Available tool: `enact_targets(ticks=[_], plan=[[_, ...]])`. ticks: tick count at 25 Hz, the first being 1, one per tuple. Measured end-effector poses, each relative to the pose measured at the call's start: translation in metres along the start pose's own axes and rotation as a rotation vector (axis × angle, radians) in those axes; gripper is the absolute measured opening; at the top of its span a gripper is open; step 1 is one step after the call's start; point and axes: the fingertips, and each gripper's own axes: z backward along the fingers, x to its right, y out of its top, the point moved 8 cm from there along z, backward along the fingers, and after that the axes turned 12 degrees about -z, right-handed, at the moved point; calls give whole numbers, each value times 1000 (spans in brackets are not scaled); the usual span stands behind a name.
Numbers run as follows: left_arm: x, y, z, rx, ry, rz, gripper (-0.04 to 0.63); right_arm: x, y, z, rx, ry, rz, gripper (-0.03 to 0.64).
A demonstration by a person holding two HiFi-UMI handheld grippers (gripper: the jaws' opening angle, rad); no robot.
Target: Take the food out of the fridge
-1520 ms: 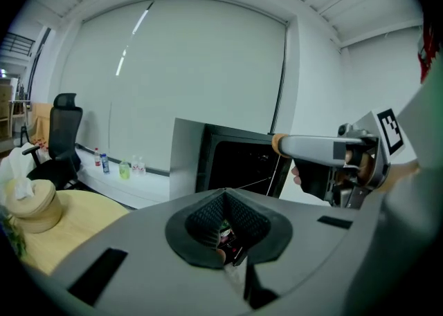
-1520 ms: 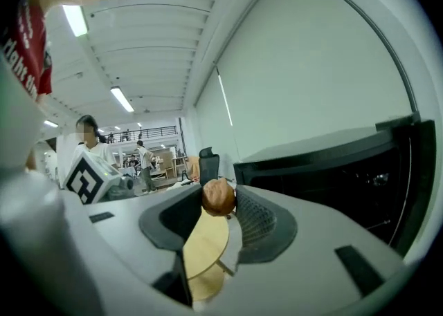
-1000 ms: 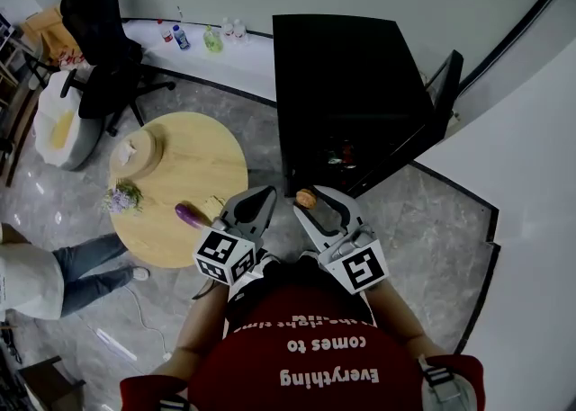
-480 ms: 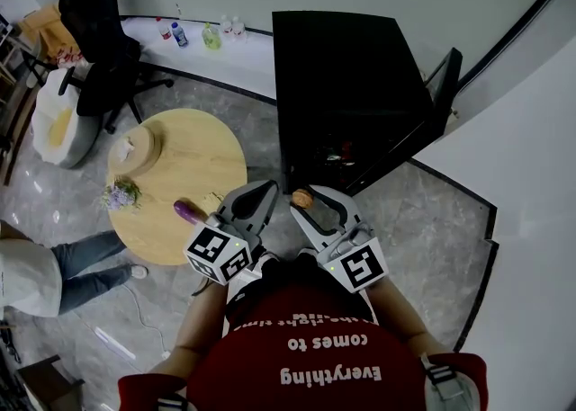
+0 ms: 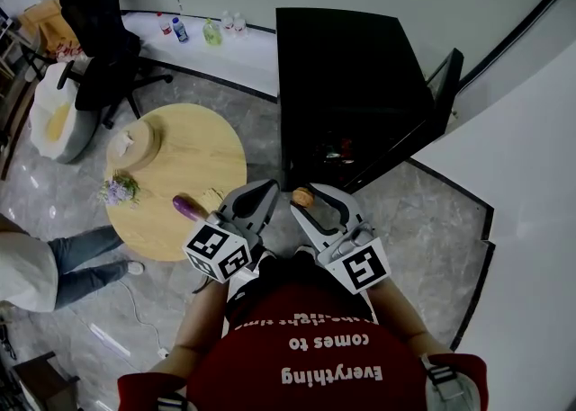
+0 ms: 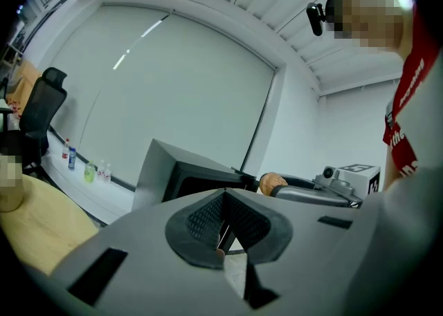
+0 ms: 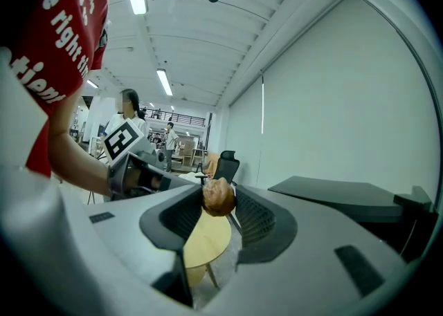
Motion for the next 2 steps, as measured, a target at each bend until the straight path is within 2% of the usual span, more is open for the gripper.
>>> enact_targets(ticks=[2], plan=[[1,-3,0,-4,-3,10,2,-2,1,-1,9,1,-4,157]])
